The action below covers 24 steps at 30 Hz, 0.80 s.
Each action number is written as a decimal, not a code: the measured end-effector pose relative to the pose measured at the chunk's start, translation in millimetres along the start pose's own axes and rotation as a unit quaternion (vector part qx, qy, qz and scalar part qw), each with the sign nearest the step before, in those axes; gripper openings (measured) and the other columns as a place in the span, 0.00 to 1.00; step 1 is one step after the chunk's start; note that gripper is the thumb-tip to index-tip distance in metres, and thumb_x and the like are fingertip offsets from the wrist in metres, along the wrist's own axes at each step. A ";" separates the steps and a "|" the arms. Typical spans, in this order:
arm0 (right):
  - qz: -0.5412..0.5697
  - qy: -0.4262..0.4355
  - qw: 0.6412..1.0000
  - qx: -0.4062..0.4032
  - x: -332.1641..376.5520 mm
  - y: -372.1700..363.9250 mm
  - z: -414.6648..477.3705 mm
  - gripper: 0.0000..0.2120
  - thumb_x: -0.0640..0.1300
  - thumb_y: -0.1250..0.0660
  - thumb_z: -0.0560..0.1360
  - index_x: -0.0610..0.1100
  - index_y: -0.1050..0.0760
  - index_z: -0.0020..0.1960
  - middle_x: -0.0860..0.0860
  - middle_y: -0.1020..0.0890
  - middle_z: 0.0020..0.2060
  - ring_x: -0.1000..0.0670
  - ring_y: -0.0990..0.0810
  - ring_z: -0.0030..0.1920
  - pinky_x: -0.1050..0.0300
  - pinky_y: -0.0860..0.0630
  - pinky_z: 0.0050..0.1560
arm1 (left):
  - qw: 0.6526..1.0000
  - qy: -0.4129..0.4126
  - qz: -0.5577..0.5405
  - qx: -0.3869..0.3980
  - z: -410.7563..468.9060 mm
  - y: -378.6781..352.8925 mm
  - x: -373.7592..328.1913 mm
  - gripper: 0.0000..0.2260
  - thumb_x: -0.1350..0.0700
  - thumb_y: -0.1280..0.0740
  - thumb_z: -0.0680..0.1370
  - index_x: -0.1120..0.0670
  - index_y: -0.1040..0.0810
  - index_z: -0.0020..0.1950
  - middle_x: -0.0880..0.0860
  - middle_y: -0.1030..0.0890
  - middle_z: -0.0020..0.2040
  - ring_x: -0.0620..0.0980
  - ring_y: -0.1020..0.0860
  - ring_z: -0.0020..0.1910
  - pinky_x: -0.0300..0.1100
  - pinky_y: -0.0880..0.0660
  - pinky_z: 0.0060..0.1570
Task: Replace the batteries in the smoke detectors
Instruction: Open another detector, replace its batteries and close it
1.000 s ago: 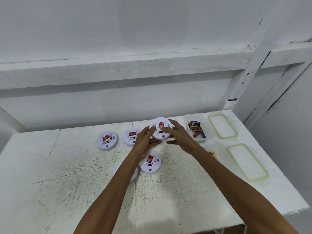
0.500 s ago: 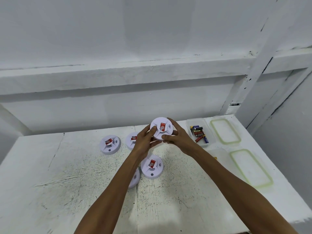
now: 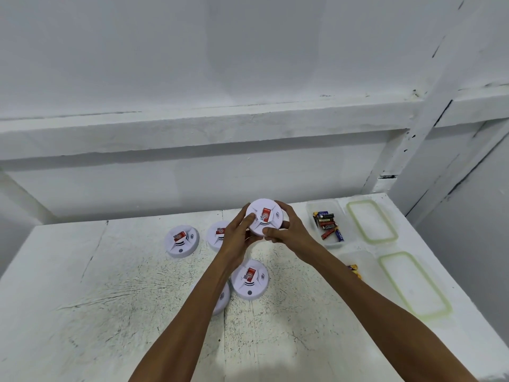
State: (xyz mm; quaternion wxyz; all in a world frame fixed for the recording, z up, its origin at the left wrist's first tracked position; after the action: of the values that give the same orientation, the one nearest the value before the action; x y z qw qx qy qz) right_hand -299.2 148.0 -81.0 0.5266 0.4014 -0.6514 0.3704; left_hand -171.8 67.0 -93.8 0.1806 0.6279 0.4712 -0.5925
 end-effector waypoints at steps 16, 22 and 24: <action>-0.016 -0.009 1.000 -0.010 -4.3 11.9 13.6 0.34 0.37 0.22 0.69 0.53 0.33 0.70 0.44 0.19 0.59 0.37 0.17 0.51 0.50 0.17 0.46 | 1.000 -0.001 -0.015 0.016 14.8 -6.4 3.5 0.15 0.60 0.36 0.84 0.52 0.23 0.70 0.55 0.16 0.62 0.59 0.18 0.61 0.51 0.18 0.54; -0.025 0.000 1.000 -0.009 0.0 14.0 14.7 0.34 0.39 0.22 0.69 0.53 0.33 0.69 0.46 0.19 0.59 0.39 0.17 0.52 0.50 0.17 0.46 | 1.000 0.000 -0.009 0.021 19.4 -8.0 6.0 0.16 0.59 0.36 0.84 0.53 0.25 0.72 0.58 0.18 0.65 0.60 0.19 0.63 0.54 0.19 0.57; -0.025 0.007 1.000 -0.011 0.9 13.7 13.6 0.34 0.38 0.23 0.70 0.53 0.33 0.70 0.48 0.20 0.60 0.41 0.18 0.54 0.51 0.17 0.46 | 1.000 0.001 -0.010 0.020 19.5 -7.5 5.6 0.17 0.59 0.36 0.84 0.53 0.25 0.73 0.58 0.18 0.65 0.60 0.19 0.63 0.54 0.19 0.57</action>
State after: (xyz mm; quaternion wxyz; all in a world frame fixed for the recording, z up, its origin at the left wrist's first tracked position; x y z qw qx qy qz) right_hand -317.1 141.1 -83.2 0.5449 0.4092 -0.6412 0.3529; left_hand -189.9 57.6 -100.9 0.1614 0.6277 0.4653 -0.6028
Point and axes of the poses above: each hand's wrist, its own z-axis towards the middle knuckle, its own y-axis out of the back of the hand, x = y × z, the point moved 6 cm from there along z, towards the middle knuckle
